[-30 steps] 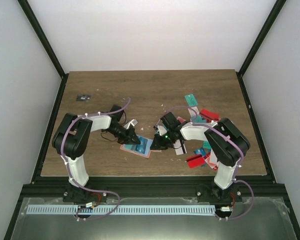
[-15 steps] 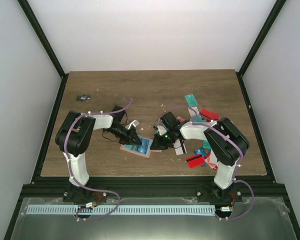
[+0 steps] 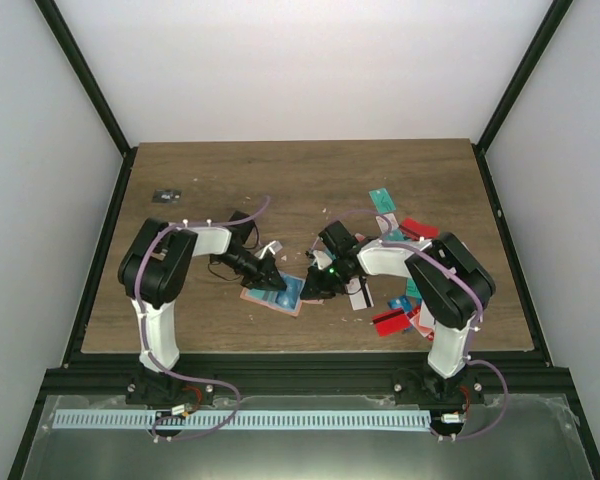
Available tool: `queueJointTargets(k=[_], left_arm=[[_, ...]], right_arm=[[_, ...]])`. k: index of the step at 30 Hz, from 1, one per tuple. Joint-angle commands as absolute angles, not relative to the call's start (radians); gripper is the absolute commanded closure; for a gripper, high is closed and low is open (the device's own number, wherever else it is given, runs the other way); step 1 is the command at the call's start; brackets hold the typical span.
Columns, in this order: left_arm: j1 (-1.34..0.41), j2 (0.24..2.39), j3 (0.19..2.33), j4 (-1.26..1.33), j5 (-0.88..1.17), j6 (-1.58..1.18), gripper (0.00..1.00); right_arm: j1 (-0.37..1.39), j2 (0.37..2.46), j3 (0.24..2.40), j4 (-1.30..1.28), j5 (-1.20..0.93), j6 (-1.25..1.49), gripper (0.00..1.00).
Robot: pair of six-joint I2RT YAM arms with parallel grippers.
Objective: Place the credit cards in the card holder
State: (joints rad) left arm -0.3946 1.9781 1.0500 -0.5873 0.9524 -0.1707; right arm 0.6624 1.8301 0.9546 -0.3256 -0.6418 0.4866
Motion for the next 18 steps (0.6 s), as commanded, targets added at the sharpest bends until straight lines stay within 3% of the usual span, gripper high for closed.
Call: queueJointTargets(k=[1, 9, 15, 18], left_arm=[[-0.426, 2.024, 1.057, -0.588, 0.925, -0.140, 0.96], [-0.440, 2.011, 1.078, -0.626, 0.898, -0.129, 0.96], [-0.440, 1.921, 1.078, -0.649, 0.764, -0.157, 0.72], [-0.440, 1.894, 1.086, -0.667, 0.739, -0.164, 0.67]], right_arm=[[0.679, 1.914, 0.971, -0.280, -0.570, 0.457, 0.87], [0.678, 1.920, 0.978, -0.292, -0.561, 0.435, 0.87], [0.676, 1.914, 0.976, -0.308, -0.557, 0.422, 0.87], [0.676, 1.906, 0.969, -0.310, -0.557, 0.422, 0.87]])
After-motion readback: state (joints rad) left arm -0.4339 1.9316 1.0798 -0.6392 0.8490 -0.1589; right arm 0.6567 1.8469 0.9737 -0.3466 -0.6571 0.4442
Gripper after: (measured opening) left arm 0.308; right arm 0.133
